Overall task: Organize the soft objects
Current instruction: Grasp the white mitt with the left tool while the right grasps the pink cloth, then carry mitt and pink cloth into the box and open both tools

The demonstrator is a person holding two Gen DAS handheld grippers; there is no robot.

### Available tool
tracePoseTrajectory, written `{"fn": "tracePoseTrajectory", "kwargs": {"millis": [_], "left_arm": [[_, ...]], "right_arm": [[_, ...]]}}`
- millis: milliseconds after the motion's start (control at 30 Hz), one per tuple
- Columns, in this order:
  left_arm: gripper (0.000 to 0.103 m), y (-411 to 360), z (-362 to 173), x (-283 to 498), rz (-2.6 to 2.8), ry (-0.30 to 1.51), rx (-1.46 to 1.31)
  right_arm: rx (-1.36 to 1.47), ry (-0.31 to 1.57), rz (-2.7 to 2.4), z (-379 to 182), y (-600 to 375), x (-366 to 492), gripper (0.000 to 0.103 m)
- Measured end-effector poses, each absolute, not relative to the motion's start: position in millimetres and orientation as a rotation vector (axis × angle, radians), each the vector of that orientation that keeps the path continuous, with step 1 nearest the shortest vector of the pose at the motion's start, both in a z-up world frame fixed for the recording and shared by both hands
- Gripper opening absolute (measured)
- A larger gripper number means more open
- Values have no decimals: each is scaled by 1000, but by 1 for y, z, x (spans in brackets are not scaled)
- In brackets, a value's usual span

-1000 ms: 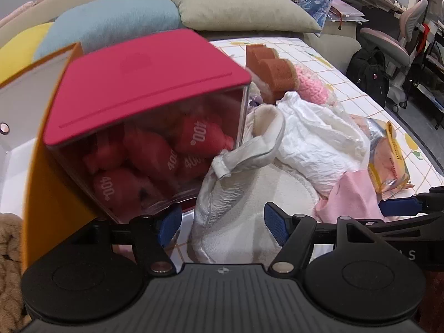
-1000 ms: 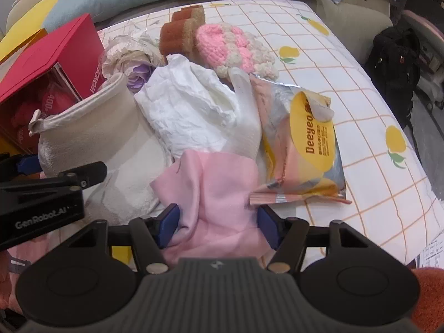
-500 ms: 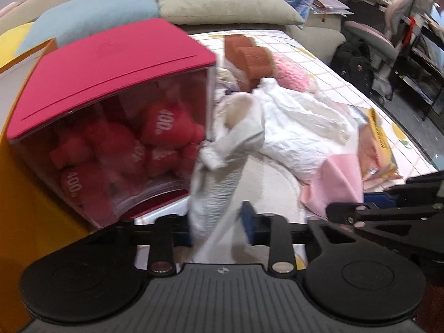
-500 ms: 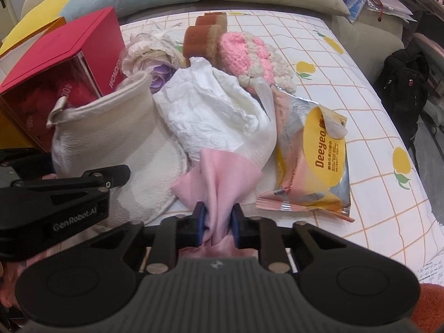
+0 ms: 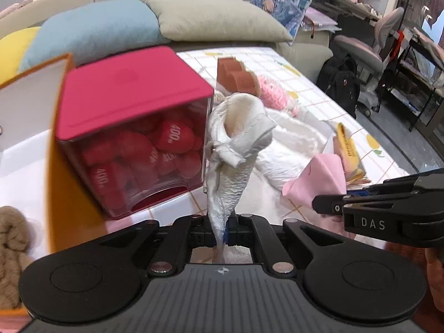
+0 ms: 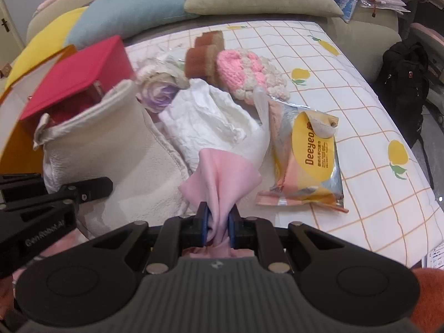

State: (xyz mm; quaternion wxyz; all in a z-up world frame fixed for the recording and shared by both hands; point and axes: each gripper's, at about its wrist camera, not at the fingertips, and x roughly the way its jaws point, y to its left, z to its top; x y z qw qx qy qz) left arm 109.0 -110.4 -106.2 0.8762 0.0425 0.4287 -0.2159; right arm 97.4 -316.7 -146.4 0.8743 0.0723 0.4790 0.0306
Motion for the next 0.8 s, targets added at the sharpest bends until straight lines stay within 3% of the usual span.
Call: {"fn": "tracePoseTrajectory", "kwargs": {"millis": [233, 333, 433, 567, 800], "left_arm": [[5, -97, -82, 91, -462, 846, 68], [5, -92, -76, 85, -464, 843, 53], [5, -91, -73, 79, -475, 840, 43], [5, -90, -73, 71, -493, 842, 44], [5, -85, -69, 62, -489, 830, 17]], "right_arm": [[169, 984, 72, -126, -314, 75, 12], [177, 1002, 83, -124, -311, 68, 21], [138, 1053, 97, -132, -303, 68, 18], [99, 1055, 116, -131, -295, 67, 1], [125, 1030, 133, -122, -292, 53, 0]]}}
